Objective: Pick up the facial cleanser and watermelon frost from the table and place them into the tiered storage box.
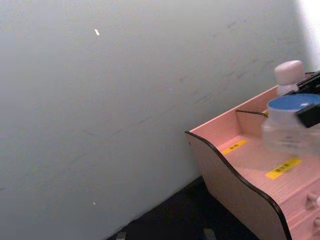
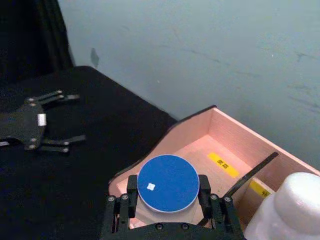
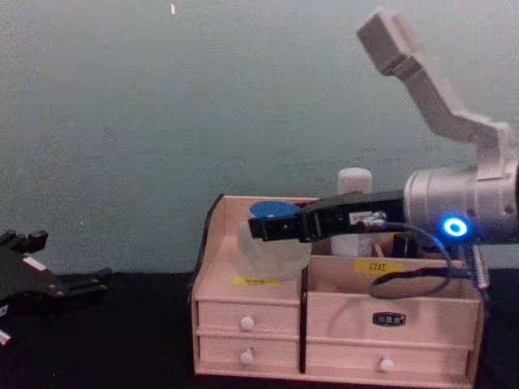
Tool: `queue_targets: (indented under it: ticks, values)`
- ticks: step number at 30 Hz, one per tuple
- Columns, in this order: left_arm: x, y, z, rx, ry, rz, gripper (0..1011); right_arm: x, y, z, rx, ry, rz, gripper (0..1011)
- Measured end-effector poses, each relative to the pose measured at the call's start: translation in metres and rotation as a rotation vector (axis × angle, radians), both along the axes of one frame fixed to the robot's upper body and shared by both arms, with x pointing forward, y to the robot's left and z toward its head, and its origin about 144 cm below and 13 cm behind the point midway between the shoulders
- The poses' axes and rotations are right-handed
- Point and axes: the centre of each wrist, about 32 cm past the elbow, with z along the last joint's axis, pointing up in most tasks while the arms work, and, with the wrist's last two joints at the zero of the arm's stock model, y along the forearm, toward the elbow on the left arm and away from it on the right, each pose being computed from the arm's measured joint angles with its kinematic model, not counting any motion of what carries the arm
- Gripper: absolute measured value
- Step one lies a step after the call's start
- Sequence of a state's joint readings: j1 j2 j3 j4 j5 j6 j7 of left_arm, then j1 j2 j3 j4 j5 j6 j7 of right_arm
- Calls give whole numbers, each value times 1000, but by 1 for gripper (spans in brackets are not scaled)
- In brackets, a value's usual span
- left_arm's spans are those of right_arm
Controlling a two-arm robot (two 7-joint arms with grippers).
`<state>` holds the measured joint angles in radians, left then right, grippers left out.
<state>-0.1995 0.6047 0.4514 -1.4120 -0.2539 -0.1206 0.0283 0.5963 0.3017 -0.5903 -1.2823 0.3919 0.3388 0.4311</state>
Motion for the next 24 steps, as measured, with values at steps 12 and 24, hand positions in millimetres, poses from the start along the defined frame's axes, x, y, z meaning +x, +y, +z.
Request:
queue_targets:
  ticks: [12, 24]
  values:
    - [0, 0, 0, 0, 0, 0, 1001, 19, 18, -5, -14, 14, -32, 708]
    - [0, 0, 0, 0, 0, 0, 1001, 32, 20, -9, -5, 42, -72, 708]
